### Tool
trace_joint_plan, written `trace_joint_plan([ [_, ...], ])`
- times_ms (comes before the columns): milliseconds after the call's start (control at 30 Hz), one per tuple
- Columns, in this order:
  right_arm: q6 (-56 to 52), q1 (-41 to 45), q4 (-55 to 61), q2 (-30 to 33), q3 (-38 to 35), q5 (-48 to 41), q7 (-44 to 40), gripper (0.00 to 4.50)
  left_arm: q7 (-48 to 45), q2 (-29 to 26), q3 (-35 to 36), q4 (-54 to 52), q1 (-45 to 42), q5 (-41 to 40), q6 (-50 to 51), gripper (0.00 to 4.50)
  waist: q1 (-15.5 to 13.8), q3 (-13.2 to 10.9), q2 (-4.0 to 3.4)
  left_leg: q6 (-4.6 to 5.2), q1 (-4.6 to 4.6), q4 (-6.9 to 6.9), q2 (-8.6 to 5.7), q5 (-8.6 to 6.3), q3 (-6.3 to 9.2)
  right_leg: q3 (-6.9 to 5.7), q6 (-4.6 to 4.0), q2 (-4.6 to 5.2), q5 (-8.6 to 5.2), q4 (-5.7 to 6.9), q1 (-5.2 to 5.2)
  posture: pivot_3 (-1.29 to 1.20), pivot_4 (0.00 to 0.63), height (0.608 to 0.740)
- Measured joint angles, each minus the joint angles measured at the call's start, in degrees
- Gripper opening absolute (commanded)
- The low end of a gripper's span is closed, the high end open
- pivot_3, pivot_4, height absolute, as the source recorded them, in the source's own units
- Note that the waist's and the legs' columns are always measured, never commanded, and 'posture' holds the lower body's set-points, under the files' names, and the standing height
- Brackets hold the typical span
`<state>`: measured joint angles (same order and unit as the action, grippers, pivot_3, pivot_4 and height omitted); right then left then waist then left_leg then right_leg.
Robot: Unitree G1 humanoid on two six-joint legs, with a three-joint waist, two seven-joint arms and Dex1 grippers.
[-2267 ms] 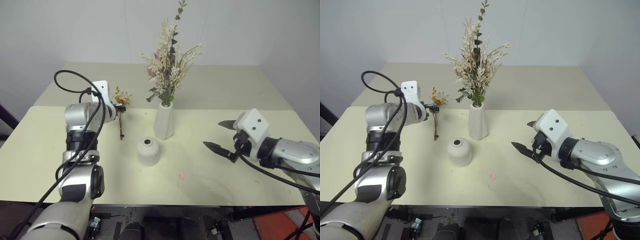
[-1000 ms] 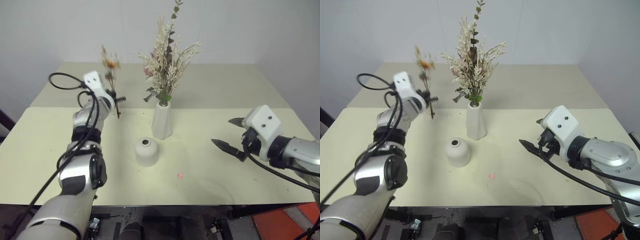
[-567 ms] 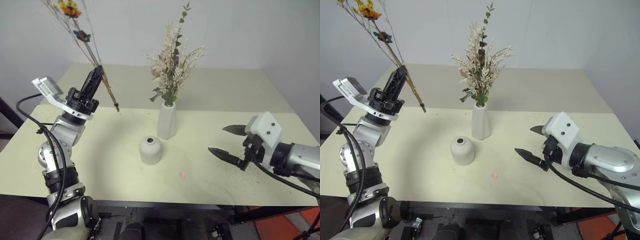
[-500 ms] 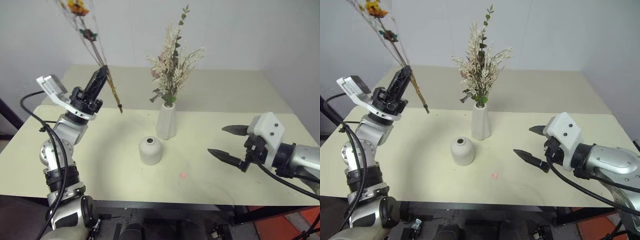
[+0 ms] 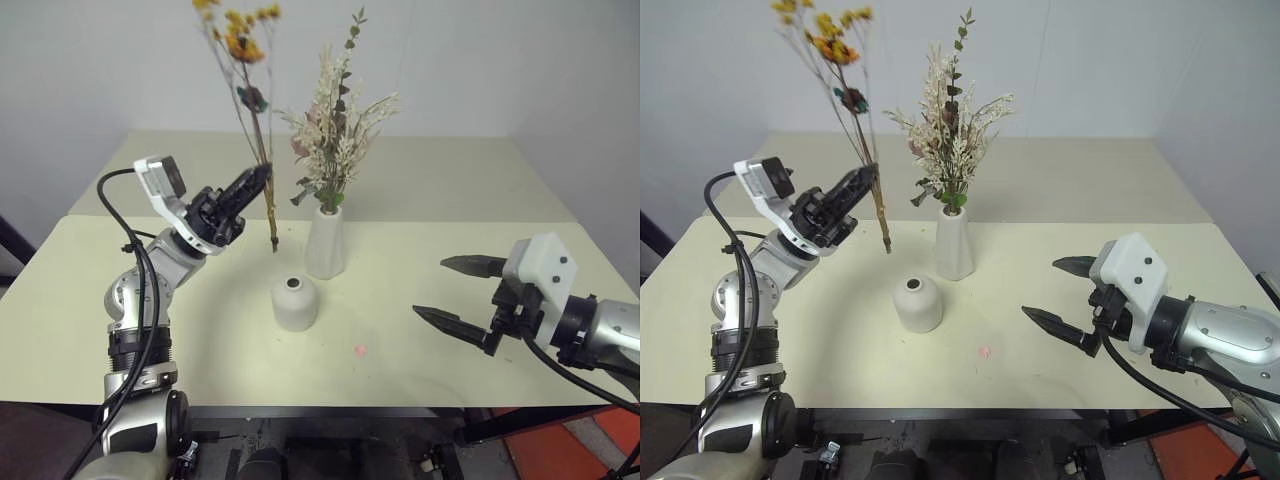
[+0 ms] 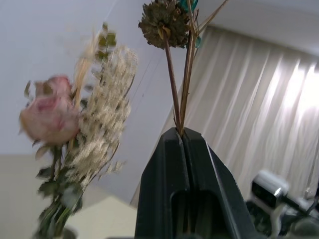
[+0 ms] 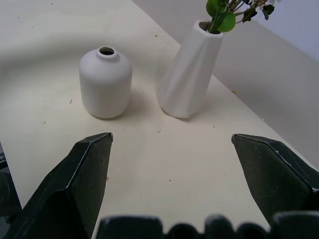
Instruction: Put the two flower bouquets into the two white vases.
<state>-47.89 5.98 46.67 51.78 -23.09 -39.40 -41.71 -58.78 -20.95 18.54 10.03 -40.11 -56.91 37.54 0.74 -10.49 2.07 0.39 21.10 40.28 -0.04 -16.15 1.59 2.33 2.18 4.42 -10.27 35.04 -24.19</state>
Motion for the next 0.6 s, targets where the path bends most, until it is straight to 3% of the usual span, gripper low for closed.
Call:
trace_joint_plan([
  [600,1.22,0.27,-0.1,0.01,4.25,3.36,3.12,4.5,-4.44,1.1,-2.89,9.75,0.72,5.77,-0.35,0.01,-0.02,0.0,0.0,0.06,0.06,-0.05,0.0,-0.04,0.01,-0.01,0.03,0.01,-0.02,-0.05,-0.07,0.0,0.15,0.74],
])
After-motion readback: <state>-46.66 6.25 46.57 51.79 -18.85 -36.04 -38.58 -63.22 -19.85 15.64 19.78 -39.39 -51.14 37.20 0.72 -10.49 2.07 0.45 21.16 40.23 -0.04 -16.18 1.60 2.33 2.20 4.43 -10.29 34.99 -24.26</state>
